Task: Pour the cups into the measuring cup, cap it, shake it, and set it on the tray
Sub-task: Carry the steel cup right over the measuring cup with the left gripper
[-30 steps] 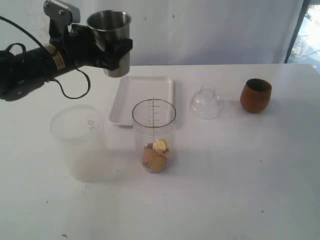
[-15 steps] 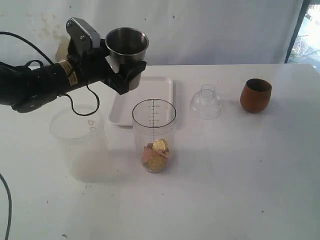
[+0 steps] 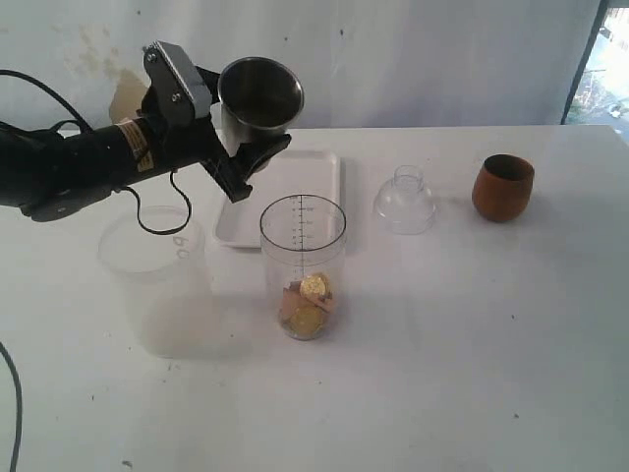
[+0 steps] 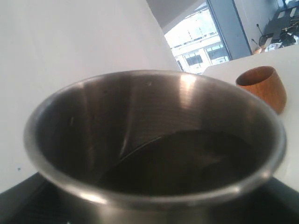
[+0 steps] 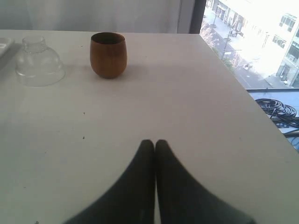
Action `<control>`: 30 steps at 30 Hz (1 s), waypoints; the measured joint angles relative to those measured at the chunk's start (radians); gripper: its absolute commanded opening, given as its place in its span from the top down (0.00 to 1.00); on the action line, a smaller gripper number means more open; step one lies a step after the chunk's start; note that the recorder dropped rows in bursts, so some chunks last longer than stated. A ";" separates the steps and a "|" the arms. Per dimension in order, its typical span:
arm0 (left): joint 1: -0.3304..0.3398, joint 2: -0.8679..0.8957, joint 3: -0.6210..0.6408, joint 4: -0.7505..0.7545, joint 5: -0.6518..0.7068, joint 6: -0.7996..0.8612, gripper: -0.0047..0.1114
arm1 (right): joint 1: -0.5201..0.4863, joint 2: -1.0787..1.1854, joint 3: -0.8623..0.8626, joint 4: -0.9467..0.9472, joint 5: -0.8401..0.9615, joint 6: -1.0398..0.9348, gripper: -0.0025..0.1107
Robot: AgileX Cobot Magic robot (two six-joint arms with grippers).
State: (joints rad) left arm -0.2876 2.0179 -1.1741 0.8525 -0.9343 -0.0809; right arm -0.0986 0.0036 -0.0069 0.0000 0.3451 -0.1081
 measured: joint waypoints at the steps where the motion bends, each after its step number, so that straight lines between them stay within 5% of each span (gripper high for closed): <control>1: 0.000 0.000 0.000 0.002 -0.024 0.007 0.96 | 0.000 0.000 0.000 0.000 0.000 0.000 0.98; 8: 0.000 0.000 0.000 0.004 -0.132 0.081 0.96 | 0.000 0.000 0.000 0.000 0.000 0.000 0.98; 30: 0.000 0.000 0.000 0.049 -0.076 0.196 0.96 | 0.000 0.000 0.000 0.000 0.000 0.000 0.98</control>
State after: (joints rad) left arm -0.2876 2.0179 -1.1741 0.9015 -1.0101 0.1152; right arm -0.0986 0.0036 -0.0069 0.0000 0.3451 -0.1081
